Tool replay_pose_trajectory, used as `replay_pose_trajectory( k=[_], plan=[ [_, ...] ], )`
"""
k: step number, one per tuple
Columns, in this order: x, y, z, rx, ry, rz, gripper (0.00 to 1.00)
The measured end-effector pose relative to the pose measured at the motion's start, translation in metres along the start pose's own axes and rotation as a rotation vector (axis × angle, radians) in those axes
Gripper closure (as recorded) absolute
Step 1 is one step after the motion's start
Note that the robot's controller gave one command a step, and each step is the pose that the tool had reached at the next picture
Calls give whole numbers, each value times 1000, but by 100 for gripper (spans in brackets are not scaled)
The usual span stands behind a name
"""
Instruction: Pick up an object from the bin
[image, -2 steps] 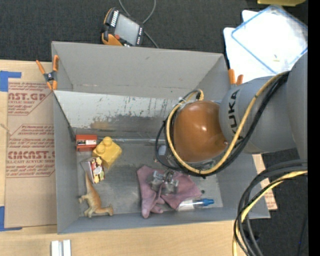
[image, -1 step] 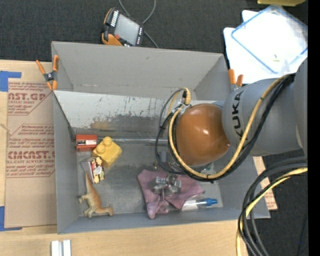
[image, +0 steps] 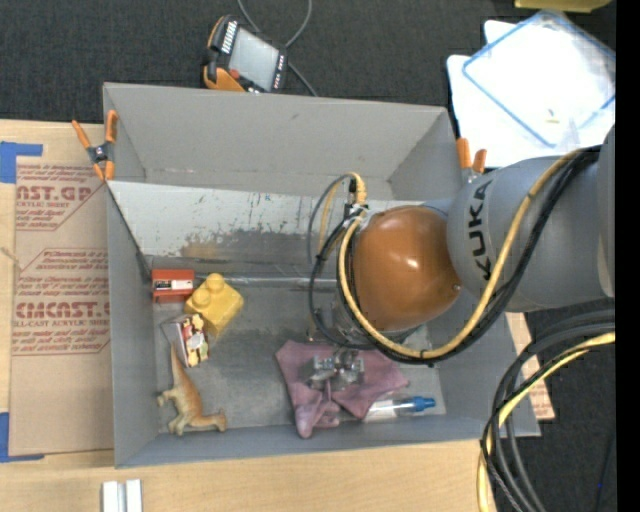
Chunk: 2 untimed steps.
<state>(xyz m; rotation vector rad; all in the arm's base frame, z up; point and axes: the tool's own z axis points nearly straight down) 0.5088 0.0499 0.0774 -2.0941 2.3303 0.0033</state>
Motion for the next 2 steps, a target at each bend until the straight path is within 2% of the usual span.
replay_pose_trajectory(
  k=[1, 2],
  plan=[
    [0, 3, -39, -10, 2, 58, 100],
    [-1, 0, -70, -1, -1, 54, 100]
  ],
)
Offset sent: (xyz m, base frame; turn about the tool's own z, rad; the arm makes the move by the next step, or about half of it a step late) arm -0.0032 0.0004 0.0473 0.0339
